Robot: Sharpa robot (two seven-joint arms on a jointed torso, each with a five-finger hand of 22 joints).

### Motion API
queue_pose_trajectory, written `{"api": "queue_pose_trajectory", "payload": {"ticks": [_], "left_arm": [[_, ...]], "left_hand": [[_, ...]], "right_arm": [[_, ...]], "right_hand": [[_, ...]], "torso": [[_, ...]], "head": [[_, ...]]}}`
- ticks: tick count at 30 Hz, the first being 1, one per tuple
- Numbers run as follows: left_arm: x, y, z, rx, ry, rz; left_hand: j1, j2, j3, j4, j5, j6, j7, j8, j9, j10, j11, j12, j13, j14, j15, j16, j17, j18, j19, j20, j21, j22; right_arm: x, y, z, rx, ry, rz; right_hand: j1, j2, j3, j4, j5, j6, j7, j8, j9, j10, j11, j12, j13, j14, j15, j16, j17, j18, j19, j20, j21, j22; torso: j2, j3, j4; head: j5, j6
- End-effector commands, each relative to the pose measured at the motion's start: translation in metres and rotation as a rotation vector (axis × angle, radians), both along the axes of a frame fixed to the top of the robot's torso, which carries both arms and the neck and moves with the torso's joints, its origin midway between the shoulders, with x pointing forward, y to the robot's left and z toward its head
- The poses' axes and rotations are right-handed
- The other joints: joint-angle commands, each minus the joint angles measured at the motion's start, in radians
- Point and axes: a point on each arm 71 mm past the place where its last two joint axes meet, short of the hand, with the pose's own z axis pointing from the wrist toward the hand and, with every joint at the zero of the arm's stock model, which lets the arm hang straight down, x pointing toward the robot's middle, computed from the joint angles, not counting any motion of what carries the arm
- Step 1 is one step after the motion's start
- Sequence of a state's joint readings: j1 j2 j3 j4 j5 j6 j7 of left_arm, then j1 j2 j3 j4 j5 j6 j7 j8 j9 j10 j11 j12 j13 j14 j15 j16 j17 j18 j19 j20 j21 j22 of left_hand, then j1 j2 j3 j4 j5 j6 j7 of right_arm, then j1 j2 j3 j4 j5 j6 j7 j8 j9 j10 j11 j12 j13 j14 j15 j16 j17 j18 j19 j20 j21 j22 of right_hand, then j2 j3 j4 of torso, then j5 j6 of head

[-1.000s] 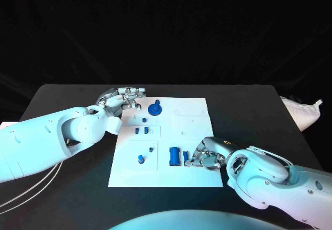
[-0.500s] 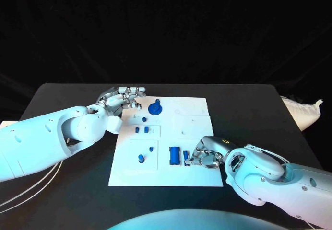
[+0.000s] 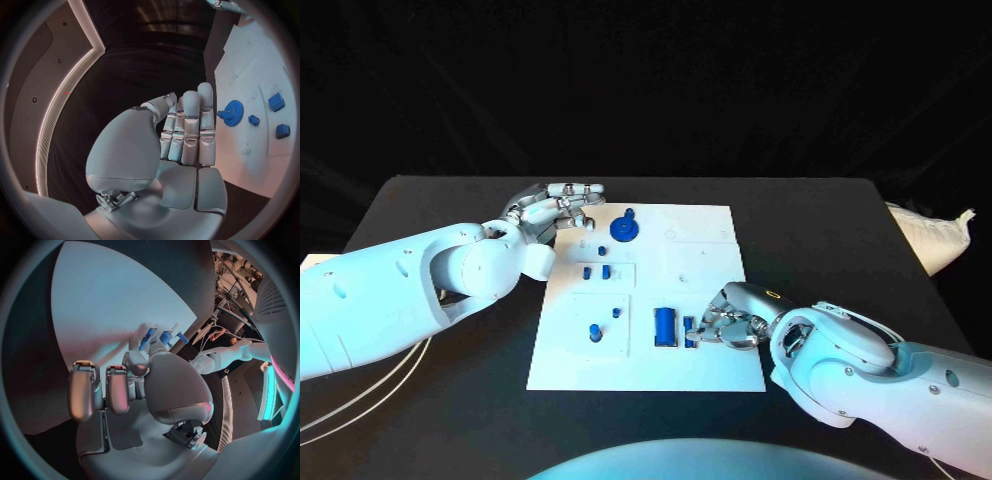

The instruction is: Assemble the parts on the task board

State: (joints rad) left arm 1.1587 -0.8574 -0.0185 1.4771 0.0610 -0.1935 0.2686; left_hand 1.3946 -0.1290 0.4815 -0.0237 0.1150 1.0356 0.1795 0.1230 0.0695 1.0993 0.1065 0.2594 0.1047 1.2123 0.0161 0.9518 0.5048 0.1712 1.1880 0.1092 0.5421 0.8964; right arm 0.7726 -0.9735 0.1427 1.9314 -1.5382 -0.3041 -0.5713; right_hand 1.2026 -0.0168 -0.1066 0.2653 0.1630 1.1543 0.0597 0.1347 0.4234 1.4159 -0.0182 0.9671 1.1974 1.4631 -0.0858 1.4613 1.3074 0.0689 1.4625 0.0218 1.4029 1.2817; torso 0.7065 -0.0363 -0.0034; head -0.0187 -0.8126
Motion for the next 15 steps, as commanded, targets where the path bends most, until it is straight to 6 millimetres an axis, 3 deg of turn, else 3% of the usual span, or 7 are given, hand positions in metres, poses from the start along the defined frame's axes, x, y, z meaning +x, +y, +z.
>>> {"api": "queue_pose_trajectory", "payload": {"ticks": [1,5,8,12,13,14,15], "left_arm": [[0.0,0.0,-0.001,-0.001,-0.004,-0.012],[0.002,0.0,-0.003,-0.007,0.001,-0.005],[0.004,-0.001,-0.007,-0.017,0.007,0.004],[0.007,0.001,-0.014,-0.031,0.017,0.032],[0.008,0.001,-0.016,-0.036,0.021,0.044],[0.009,0.002,-0.018,-0.041,0.024,0.055],[0.011,0.002,-0.021,-0.046,0.026,0.067]], "left_hand": [[0.002,0.006,-0.001,-0.005,-0.002,-0.009,0.002,0.005,-0.001,-0.009,-0.001,0.002,0.0,-0.007,-0.001,-0.003,-0.002,0.01,-0.006,0.002,-0.006,-0.001],[-0.005,0.005,-0.004,-0.002,-0.002,-0.011,0.002,0.005,-0.002,-0.013,0.0,0.003,-0.001,-0.008,0.0,-0.003,-0.003,0.01,-0.008,0.003,-0.007,-0.002],[-0.027,0.001,-0.017,0.009,-0.003,-0.016,0.003,0.006,-0.002,-0.026,0.002,0.002,-0.004,-0.015,0.005,-0.005,-0.006,0.009,-0.013,0.007,-0.014,-0.005],[-0.061,-0.013,-0.059,0.031,-0.003,-0.032,0.009,0.007,-0.002,-0.061,0.013,-0.003,-0.014,-0.118,0.024,-0.09,-0.048,0.007,-0.095,0.024,-0.09,-0.049],[-0.07,-0.012,-0.069,0.039,-0.003,-0.036,0.009,0.006,-0.003,-0.069,0.018,-0.005,-0.017,-0.151,0.031,-0.127,-0.067,0.004,-0.123,0.031,-0.118,-0.066],[-0.065,-0.01,-0.086,0.041,-0.003,-0.046,0.014,0.006,-0.003,-0.077,0.02,-0.005,-0.022,-0.185,0.041,-0.198,-0.104,0.009,-0.171,0.039,-0.175,-0.107],[-0.069,-0.009,-0.1,0.048,-0.003,-0.049,0.013,0.008,-0.002,-0.08,0.023,-0.006,-0.026,-0.214,0.048,-0.25,-0.13,0.004,-0.195,0.051,-0.208,-0.132]], "right_arm": [[0.009,-0.009,0.001,0.138,0.08,-0.059],[0.031,-0.025,0.004,0.289,0.118,-0.1],[0.051,-0.036,0.007,0.47,0.133,-0.139],[0.078,-0.048,0.012,0.715,0.114,-0.201],[0.088,-0.051,0.012,0.779,0.104,-0.22],[0.095,-0.053,0.011,0.824,0.097,-0.232],[0.102,-0.055,0.01,0.863,0.089,-0.243]], "right_hand": [[0.001,-0.016,-0.015,0.003,0.011,-0.01,0.001,0.002,0.005,-0.012,0.002,-0.012,-0.005,0.07,0.002,-0.009,0.063,-0.008,0.0,-0.001,-0.008,-0.007],[0.018,-0.011,-0.029,0.006,0.02,-0.039,0.013,-0.017,0.001,-0.044,0.012,-0.083,-0.046,0.057,0.009,-0.045,0.01,0.004,-0.026,0.006,-0.048,-0.066],[0.067,0.01,-0.026,-0.013,0.035,-0.085,0.034,-0.044,-0.01,-0.145,0.03,-0.308,-0.181,0.022,0.025,-0.14,-0.115,0.035,-0.098,0.018,-0.165,-0.232],[0.145,0.041,-0.016,-0.053,0.04,-0.138,0.064,-0.067,-0.029,-0.256,0.058,-0.503,-0.325,-0.087,0.048,-0.459,-0.469,0.108,-0.283,0.043,-0.512,-0.66],[0.16,0.045,-0.015,-0.061,0.037,-0.148,0.071,-0.068,-0.033,-0.273,0.064,-0.537,-0.359,-0.123,0.057,-0.575,-0.583,0.115,-0.307,0.048,-0.576,-0.722],[0.179,0.054,-0.009,-0.069,0.031,-0.159,0.081,-0.07,-0.04,-0.297,0.075,-0.584,-0.405,-0.159,0.063,-0.674,-0.666,0.113,-0.322,0.057,-0.622,-0.753],[0.203,0.068,0.005,-0.076,0.017,-0.17,0.091,-0.072,-0.049,-0.322,0.094,-0.643,-0.463,-0.189,0.075,-0.743,-0.702,0.115,-0.341,0.065,-0.673,-0.785]], "torso": [[-0.004,-0.0009,0.0016],[-0.018,-0.0024,0.0011],[-0.032,-0.0045,0.0031],[-0.053,-0.006,-0.0003],[-0.058,-0.0062,-0.0023],[-0.067,-0.0064,-0.0057],[-0.072,-0.0066,-0.0079]], "head": [[-0.004,0.011],[-0.008,0.021],[-0.011,0.031],[-0.014,0.053],[-0.014,0.064],[-0.014,0.067],[-0.015,0.074]]}}
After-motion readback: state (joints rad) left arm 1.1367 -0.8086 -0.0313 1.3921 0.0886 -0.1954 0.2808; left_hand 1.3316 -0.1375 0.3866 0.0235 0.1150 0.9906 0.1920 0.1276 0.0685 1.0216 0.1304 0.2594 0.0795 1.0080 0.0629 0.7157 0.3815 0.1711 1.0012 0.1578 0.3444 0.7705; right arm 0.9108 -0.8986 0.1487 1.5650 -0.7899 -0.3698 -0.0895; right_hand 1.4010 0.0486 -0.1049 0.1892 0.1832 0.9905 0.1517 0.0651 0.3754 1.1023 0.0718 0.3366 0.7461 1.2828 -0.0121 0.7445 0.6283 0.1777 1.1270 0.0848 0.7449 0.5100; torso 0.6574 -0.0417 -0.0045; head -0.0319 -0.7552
